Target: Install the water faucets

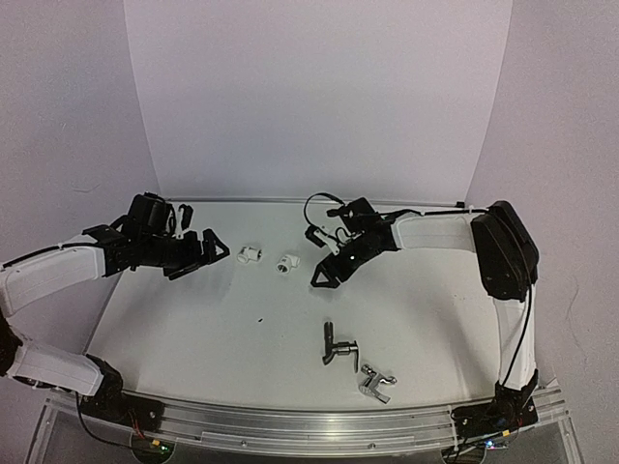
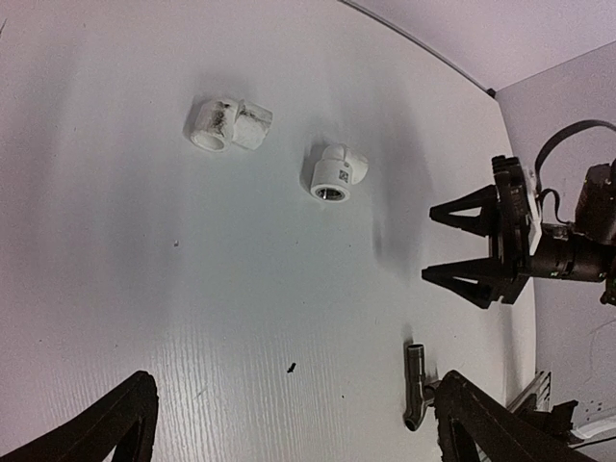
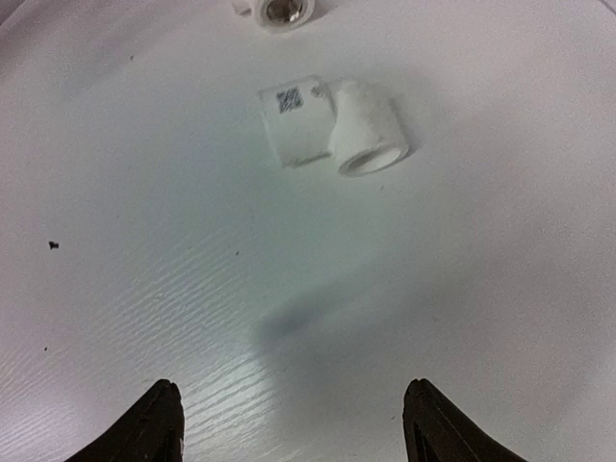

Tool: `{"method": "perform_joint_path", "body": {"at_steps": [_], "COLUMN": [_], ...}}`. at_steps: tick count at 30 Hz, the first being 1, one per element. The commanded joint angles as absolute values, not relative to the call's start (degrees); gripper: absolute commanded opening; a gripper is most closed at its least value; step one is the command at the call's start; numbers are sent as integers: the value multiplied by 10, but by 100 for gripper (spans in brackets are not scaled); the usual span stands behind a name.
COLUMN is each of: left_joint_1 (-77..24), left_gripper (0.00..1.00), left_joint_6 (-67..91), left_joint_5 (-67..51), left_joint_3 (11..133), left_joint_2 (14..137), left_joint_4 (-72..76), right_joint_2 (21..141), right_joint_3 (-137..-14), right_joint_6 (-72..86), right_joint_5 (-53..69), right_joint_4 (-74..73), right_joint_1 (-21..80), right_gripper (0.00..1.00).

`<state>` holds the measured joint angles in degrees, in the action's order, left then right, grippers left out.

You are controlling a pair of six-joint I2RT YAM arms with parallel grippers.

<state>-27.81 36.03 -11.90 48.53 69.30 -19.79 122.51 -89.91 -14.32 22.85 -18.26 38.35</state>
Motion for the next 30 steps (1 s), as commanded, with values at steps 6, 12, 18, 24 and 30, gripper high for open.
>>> {"method": "perform_joint_path", "body": {"at_steps": [6, 12, 18, 24, 30], "left_joint_1": [-281, -280, -280, -280, -280], "left_gripper": [100, 100, 100, 100, 100], "left_joint_6": [360, 371, 377, 380, 377], "left_joint_5": [-131, -119, -113, -102, -99], "left_joint_3": [512, 509, 498, 486, 491], "left_joint_2": [740, 726, 702, 684, 681], "left_joint_4": [-168, -163, -171, -177, -185], "right_joint_2": [1283, 1351, 1404, 1449, 1482], "right_joint_3": [-998, -1089, -1161, -1222, -1270], "right_joint_6": [-62, 18, 66, 59, 14], "right_joint_5": [318, 299, 275, 278, 263], "right_joint_4": [-193, -193, -193, -193, -194], "right_joint_1": [390, 400, 408, 418, 439], "right_gripper": [75, 84, 86, 85, 83]}}
